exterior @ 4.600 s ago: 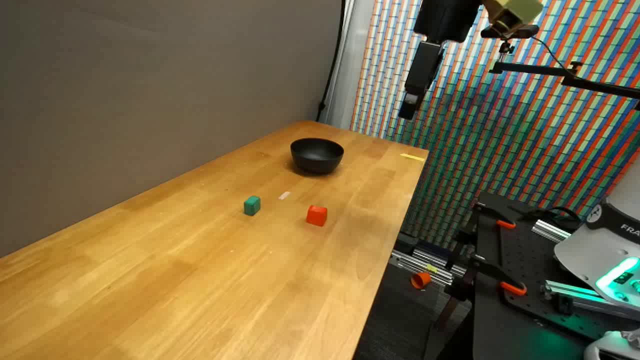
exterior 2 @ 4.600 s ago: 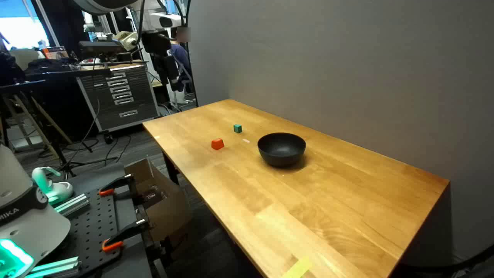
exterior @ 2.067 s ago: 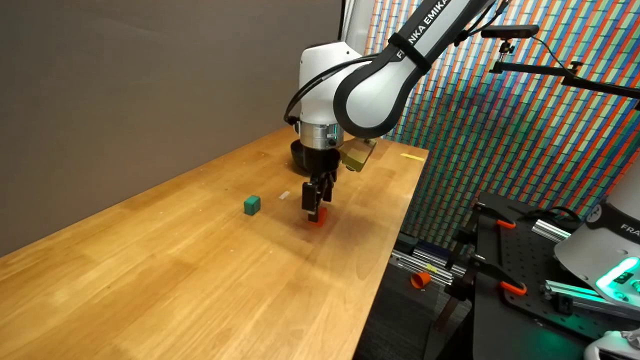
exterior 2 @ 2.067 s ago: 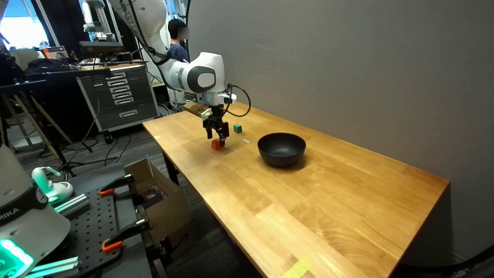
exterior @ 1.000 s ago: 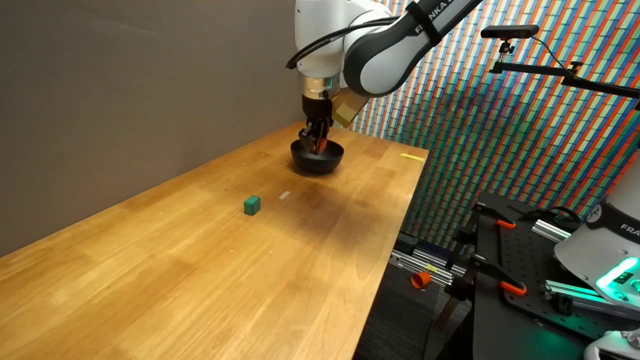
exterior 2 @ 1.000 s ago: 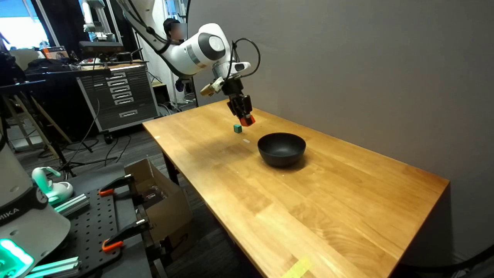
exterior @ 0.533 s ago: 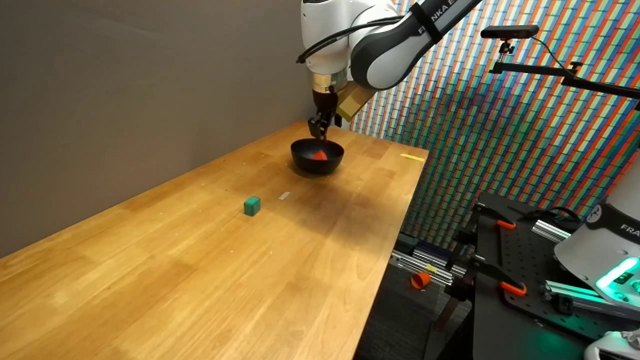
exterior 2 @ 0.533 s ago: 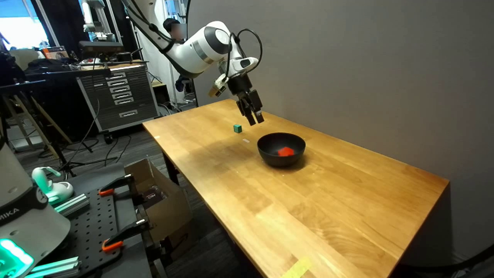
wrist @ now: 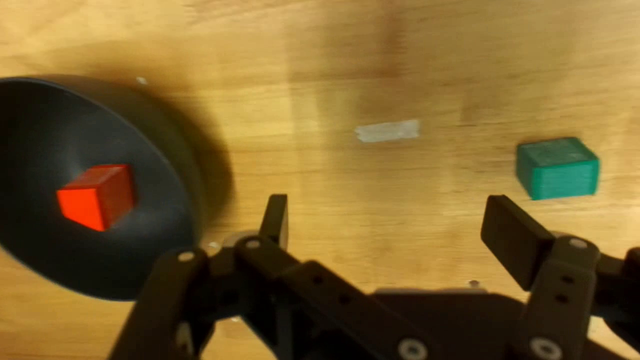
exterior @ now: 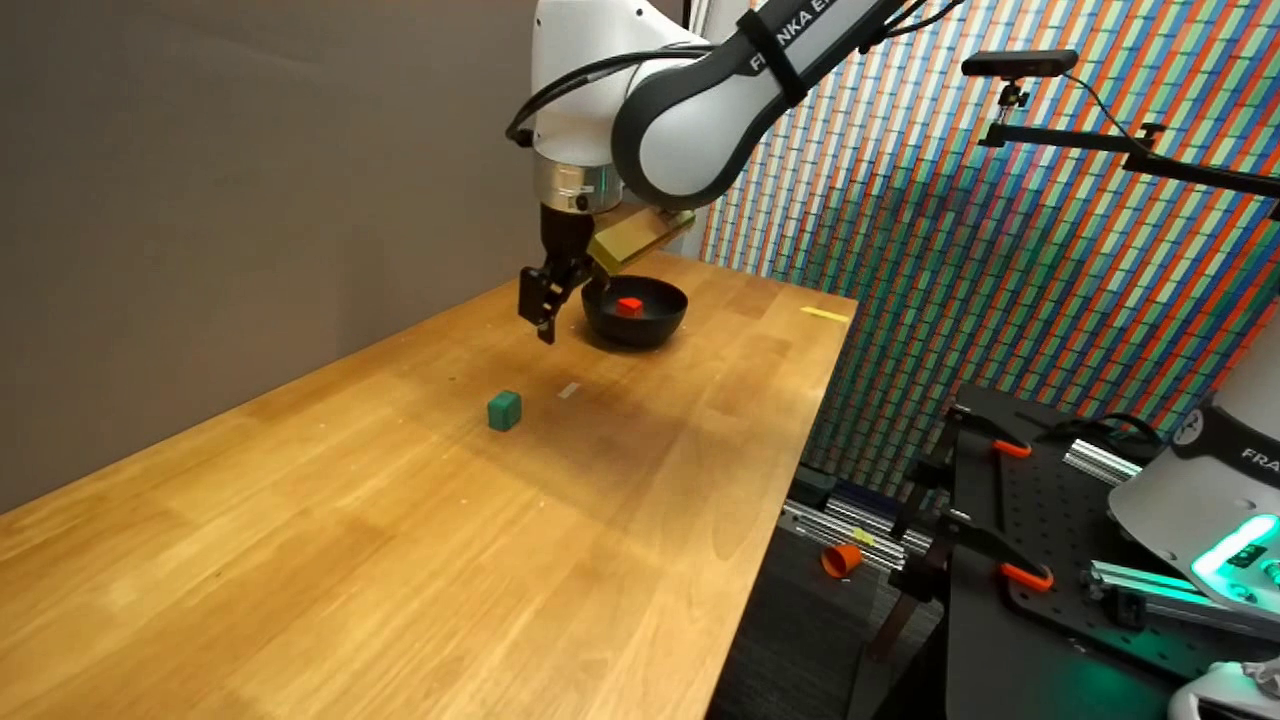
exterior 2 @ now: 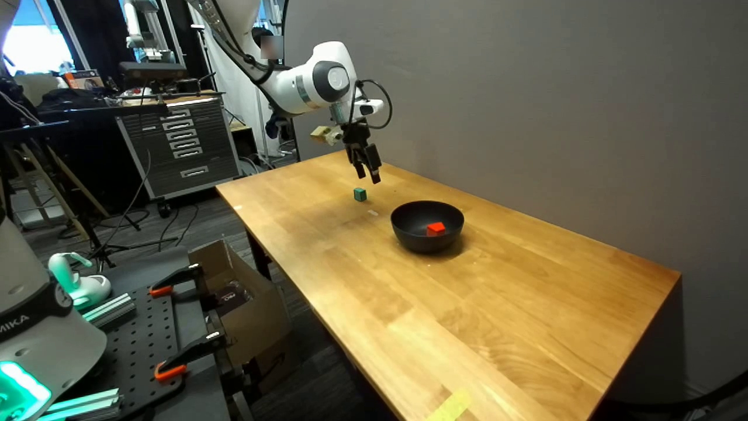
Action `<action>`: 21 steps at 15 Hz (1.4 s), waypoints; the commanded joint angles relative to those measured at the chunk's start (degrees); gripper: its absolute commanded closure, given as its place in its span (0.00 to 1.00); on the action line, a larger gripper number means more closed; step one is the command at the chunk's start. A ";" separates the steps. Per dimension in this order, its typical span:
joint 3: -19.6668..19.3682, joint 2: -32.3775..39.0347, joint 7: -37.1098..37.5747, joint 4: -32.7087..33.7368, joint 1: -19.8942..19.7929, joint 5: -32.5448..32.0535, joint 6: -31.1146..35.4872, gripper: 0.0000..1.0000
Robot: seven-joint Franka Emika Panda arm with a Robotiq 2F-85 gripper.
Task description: Put the orange and green block inside the black bowl
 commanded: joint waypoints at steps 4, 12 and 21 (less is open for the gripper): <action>5.46 13.60 -16.92 16.42 -1.88 12.71 -0.07 0.00; 6.92 22.37 -24.29 26.48 -0.80 17.64 -5.95 0.00; 0.52 19.51 -19.94 29.03 2.94 12.62 -16.24 0.81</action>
